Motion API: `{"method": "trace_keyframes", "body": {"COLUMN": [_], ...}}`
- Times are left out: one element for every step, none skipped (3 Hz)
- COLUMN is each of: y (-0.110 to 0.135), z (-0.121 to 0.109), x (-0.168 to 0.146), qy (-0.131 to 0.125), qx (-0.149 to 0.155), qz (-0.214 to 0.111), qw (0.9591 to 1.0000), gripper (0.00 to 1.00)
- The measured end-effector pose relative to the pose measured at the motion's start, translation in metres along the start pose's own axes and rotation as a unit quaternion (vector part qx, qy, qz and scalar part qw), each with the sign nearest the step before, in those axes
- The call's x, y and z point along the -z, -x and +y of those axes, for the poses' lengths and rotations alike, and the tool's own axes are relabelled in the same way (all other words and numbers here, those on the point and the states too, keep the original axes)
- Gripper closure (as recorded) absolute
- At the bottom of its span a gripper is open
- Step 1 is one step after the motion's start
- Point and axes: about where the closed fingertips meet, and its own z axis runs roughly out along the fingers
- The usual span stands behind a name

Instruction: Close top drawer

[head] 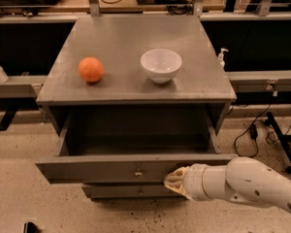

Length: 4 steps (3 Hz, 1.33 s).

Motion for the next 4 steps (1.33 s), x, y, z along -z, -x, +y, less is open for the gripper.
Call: {"method": "trace_keyframes", "body": {"y": [-0.001,0.0,0.0,0.015], "z": [-0.027,-0.026,-0.045,-0.09], "x": [-0.014,-0.014,-0.028,-0.076], "qy": [-0.008,-0.008,-0.01,-0.004], "qx": [0.002,0.002,0.004,0.017], "qz": [0.0,0.0,0.001,0.0], "qw": [1.0,1.0,0.9999,0.9999], "gripper": [1.0,1.0,1.0,1.0]}}
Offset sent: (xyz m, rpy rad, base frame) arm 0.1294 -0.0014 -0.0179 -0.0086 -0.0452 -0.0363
